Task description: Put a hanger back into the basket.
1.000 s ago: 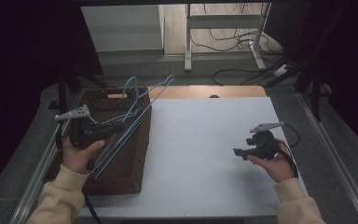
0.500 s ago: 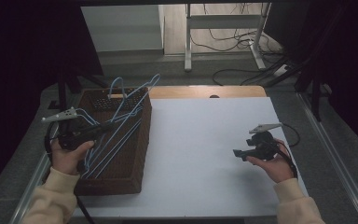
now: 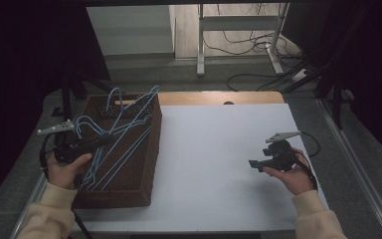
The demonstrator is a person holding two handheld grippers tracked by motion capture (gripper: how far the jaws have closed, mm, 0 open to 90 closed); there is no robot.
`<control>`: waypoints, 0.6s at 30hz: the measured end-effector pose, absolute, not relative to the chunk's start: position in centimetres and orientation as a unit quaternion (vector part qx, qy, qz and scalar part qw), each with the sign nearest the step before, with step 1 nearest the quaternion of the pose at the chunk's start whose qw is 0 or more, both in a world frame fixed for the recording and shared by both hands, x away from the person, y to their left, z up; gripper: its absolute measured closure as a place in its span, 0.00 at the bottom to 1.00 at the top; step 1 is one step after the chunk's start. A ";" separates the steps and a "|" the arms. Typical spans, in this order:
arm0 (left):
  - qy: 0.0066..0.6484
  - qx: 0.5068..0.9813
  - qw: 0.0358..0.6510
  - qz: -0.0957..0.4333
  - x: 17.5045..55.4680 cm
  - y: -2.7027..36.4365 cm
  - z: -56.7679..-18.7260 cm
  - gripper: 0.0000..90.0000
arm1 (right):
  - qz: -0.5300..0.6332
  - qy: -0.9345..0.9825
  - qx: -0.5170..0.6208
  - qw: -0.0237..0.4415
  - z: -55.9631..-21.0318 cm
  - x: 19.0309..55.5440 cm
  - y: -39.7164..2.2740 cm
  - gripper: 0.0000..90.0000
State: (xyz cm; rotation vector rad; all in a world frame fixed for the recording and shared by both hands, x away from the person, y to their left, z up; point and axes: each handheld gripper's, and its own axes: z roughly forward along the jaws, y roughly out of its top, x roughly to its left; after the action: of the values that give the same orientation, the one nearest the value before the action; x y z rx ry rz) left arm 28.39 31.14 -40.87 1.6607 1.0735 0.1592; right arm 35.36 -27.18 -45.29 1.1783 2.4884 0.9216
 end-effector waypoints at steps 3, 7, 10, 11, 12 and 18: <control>0.457 0.699 0.546 0.066 28.4 31.4 -41.1 0.96 | 0.313 0.852 0.403 0.118 -45.3 35.4 -27.2 0.28; 0.460 0.702 0.540 0.062 28.2 31.9 -41.5 0.96 | 0.313 0.852 0.404 0.112 -45.4 35.4 -27.1 0.28; 0.462 0.704 0.536 0.058 28.1 32.1 -41.9 0.96 | 0.311 0.853 0.405 0.111 -45.4 35.4 -27.2 0.28; 0.463 0.703 0.537 0.056 28.0 32.2 -42.0 0.96 | 0.311 0.853 0.404 0.111 -45.3 35.4 -27.2 0.28; 0.465 0.702 0.537 0.053 28.0 32.4 -42.2 0.96 | 0.311 0.853 0.404 0.110 -45.3 35.4 -27.2 0.28; 0.475 0.703 0.528 0.041 28.2 32.7 -43.0 0.96 | 0.311 0.854 0.403 0.106 -45.4 35.4 -27.1 0.28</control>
State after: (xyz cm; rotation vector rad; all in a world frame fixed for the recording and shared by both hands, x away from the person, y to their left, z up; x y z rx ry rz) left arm 28.20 32.74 -43.04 1.6793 1.1350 0.0981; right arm 35.39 -27.05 -45.43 1.1873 2.5157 0.9149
